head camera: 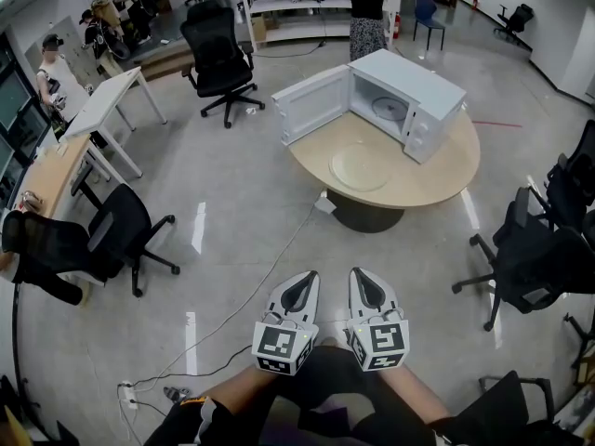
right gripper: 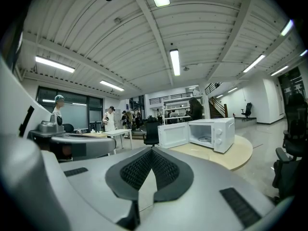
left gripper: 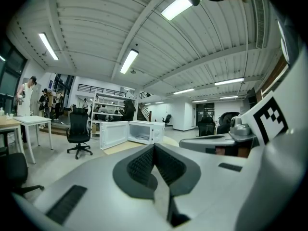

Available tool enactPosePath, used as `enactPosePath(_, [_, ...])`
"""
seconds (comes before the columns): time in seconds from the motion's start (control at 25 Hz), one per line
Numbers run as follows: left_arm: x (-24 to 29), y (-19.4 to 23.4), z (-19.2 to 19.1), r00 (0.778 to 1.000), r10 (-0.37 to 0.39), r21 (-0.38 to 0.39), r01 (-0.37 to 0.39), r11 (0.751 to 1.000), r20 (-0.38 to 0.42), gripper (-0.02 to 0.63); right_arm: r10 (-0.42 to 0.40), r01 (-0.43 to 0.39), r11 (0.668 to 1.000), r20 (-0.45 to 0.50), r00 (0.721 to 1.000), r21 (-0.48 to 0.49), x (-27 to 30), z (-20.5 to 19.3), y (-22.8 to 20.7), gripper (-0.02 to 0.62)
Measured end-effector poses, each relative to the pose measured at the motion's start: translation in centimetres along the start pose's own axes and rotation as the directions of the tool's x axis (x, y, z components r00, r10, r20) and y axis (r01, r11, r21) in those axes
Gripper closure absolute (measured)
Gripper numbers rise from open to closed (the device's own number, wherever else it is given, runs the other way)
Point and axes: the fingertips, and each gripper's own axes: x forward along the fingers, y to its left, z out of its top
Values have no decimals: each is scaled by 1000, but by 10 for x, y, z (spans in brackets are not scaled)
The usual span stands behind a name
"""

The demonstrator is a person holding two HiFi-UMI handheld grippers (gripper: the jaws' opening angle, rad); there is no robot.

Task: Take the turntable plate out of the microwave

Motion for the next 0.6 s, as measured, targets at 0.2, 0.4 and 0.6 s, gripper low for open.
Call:
enactPosePath(0.2, [4, 0, 0, 1000, 5, 0, -5, 1000, -1, 560, 5, -5, 1000, -1, 1000, 3, 2, -2, -3, 580])
enactPosePath(0.4, [8, -1, 2, 1000, 10, 4, -10, 1000, -4, 560, 5, -5, 1000, -1, 1000, 9, 3, -2, -8, 580])
enactPosePath(0.6, [12, -2, 3, 1000, 7, 2, -7, 1000, -7, 560, 6, -6, 1000, -4, 1000, 10, 5, -2, -10, 580])
